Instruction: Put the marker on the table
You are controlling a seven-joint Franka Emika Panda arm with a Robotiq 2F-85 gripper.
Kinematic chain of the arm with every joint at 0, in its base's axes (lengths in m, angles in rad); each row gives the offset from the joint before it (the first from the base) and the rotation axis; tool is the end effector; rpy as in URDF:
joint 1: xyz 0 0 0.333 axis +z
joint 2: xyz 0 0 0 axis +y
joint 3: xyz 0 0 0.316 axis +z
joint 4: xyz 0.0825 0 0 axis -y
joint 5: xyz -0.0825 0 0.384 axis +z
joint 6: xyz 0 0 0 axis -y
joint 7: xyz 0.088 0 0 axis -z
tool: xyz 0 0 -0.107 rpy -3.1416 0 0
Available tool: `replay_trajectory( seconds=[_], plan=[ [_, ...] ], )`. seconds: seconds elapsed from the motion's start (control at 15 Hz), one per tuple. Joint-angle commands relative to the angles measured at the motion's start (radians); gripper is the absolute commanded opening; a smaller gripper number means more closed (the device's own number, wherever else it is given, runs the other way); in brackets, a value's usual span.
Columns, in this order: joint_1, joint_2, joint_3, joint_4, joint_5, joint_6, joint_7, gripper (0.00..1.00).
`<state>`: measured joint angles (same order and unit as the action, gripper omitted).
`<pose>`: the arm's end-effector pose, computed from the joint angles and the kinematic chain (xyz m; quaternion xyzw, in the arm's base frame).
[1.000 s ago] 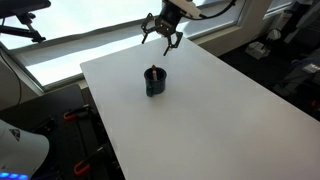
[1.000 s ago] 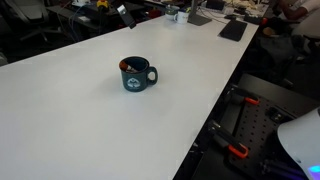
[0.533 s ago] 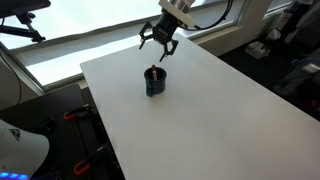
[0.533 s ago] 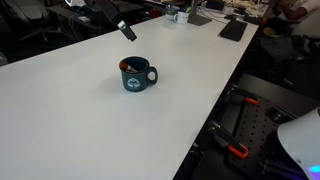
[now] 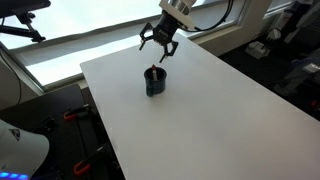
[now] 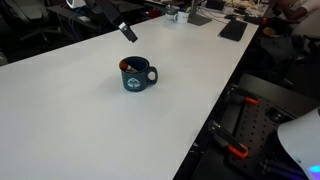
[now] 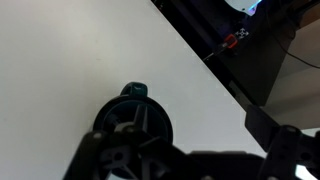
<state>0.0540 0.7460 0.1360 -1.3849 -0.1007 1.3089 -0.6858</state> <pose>0.6197 0.0921 0.2403 -0.8276 -0.3976 0.3842 0.0968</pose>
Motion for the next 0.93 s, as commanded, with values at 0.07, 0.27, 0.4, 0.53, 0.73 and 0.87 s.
replay_trajectory(
  seconds=[0.07,0.27,0.4,0.53,0.73,0.87],
  plan=[
    [-0.009,0.033,0.012,0.041,-0.013,0.0,-0.025,1.0],
    [-0.01,0.061,0.012,0.081,-0.012,0.002,-0.045,1.0],
    [-0.009,0.043,0.008,0.044,-0.004,0.009,-0.023,1.0],
    [-0.009,0.054,0.007,0.058,-0.004,0.008,-0.03,1.0],
    [-0.009,0.056,0.007,0.06,-0.004,0.008,-0.03,1.0],
    [-0.009,0.056,0.007,0.061,-0.004,0.008,-0.03,1.0]
  ],
)
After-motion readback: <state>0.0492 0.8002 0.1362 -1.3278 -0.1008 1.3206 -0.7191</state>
